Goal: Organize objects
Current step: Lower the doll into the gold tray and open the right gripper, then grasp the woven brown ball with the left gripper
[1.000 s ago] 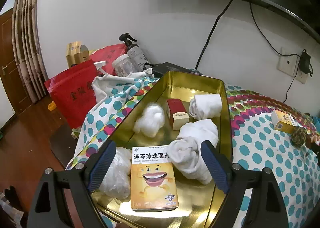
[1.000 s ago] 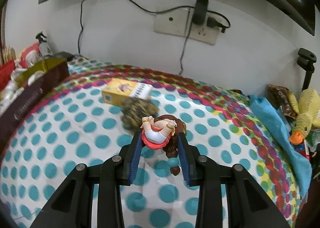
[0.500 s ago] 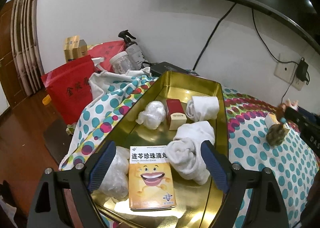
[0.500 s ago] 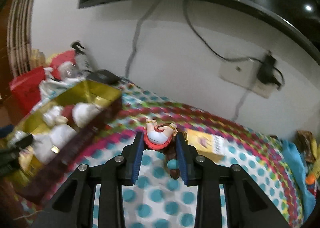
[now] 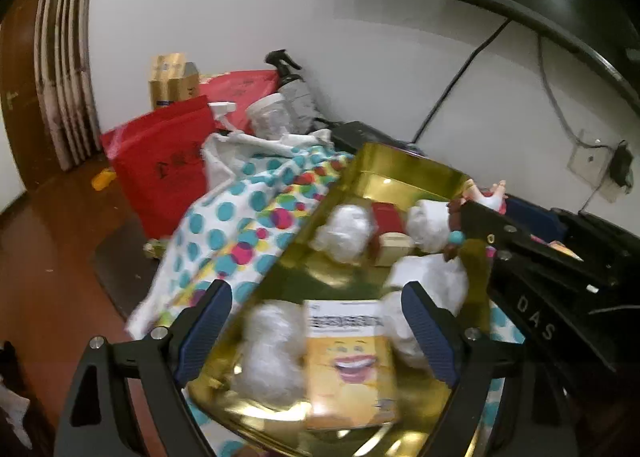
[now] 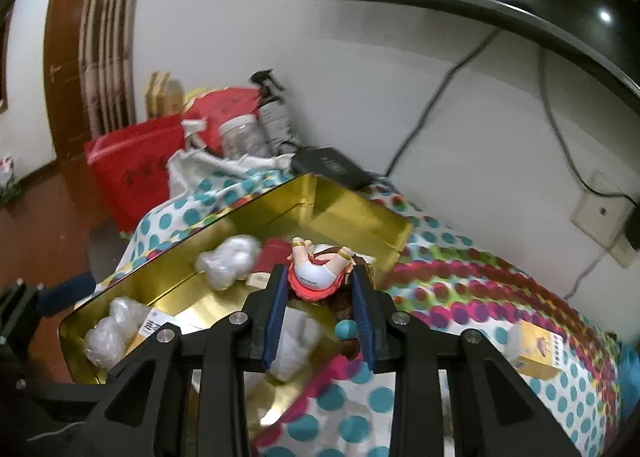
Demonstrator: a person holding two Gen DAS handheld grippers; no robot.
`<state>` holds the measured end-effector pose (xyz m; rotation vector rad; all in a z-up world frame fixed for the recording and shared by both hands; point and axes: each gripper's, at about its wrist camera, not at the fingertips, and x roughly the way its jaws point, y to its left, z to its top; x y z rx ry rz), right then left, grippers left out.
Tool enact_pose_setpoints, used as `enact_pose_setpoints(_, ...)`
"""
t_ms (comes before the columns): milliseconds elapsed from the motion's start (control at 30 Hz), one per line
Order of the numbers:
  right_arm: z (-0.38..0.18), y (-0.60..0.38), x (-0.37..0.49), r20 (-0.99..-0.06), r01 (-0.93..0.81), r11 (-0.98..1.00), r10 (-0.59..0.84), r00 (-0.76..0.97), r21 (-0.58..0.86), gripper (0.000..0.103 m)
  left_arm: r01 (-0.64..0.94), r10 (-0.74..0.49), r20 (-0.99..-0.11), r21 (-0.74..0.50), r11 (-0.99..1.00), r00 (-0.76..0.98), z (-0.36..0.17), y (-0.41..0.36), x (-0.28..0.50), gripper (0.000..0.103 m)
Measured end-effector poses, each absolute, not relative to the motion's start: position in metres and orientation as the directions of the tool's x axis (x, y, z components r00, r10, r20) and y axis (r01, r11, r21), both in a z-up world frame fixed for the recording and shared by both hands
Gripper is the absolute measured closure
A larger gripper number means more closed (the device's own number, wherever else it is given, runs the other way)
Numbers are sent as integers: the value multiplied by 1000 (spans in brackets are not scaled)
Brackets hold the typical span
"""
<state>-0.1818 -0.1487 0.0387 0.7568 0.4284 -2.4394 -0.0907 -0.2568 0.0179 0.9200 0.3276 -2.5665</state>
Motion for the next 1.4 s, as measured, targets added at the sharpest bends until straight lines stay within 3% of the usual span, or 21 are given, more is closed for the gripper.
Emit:
enact_pose_setpoints(633,26,-195,-205,-633,620,-777,-429,-645,-106,73,465,-288,-659,-107,-879,-695,15,-275,-89,14)
enact_pose_setpoints(833,28,-197,-205,-625,625,-775,-444,-642,-91,69,457,-284,-657,-105,-883,-698,15,-272,-89,14)
enact_pose_setpoints(933,32,-193,-203,-617,619,-779,-440,-653,-99,59,459,-282,-656,-110,-882,-700,16,-272,-89,14)
enact_pose_setpoints(1167,49,-148,-196,-540,515,-846,-373,-754,-135,18,449,-282,-631,-117,-886,-722,20,-268,-88,14)
enact_pose_setpoints(1400,37,-68,-204,-551,381,-915,-251,-796,-134,15,376,-259,-578,-91,-922,-774,30,-233,-87,14)
